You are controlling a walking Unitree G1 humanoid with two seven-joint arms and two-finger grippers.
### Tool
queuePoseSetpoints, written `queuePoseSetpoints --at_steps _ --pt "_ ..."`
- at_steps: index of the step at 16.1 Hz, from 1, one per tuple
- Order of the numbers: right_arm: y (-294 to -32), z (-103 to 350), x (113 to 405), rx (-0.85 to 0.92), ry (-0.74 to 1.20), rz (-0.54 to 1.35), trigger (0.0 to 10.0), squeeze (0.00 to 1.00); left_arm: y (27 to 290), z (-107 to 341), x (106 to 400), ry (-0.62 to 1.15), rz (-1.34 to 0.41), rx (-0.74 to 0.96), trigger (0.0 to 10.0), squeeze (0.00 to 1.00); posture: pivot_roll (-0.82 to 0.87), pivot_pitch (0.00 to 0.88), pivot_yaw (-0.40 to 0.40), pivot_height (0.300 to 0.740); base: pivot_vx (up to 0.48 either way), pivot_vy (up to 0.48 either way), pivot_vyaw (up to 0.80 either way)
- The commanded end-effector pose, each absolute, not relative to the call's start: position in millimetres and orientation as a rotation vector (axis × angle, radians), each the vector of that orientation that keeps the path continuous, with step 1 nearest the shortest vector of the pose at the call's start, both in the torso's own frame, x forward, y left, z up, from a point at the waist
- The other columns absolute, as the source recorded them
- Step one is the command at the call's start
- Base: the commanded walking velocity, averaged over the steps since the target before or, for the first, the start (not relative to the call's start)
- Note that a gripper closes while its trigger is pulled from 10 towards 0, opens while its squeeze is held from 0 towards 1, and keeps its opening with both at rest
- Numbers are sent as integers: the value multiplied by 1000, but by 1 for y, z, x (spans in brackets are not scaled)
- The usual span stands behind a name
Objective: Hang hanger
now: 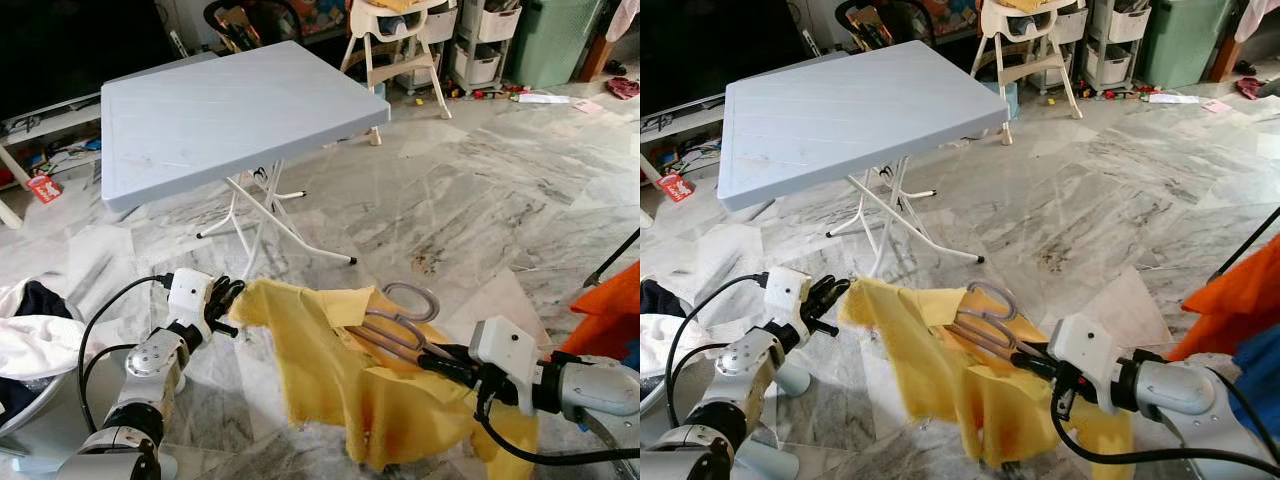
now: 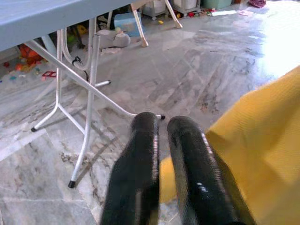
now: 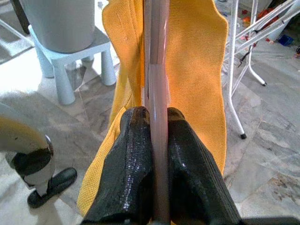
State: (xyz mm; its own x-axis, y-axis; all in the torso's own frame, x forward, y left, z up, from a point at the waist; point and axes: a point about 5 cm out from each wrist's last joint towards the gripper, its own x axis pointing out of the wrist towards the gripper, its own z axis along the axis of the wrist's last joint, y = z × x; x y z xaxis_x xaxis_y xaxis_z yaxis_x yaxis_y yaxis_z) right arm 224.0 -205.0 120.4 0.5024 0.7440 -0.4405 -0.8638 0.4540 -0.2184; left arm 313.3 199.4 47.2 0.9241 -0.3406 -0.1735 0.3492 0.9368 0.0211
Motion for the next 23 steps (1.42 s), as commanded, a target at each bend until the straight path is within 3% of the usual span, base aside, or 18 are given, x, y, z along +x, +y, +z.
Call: queuePoseSetpoints --at_steps 1,7,9,10,11,23 --pt "-205 131 229 -435 243 997 10000 0 208 47 313 182 -331 48 0 0 -216 13 133 740 0 0 0" --pt "-207 126 228 -451 261 987 10000 0 205 46 311 181 -375 71 0 0 -216 19 136 740 0 0 0" --pt "-208 123 226 -458 270 985 10000 0 216 52 311 145 -315 109 0 0 -215 19 137 740 0 0 0" --pt "-208 123 226 -457 272 985 10000 0 216 51 309 159 -357 110 3490 1000 -214 20 137 740 0 0 0" --pt "-208 122 226 -461 274 986 10000 0 209 47 305 175 -450 68 10000 1000 -212 20 135 740 0 0 0" --pt "-197 129 228 -484 248 1049 10000 0 165 35 296 249 -743 -15 10000 1000 -231 36 145 740 0 0 0"
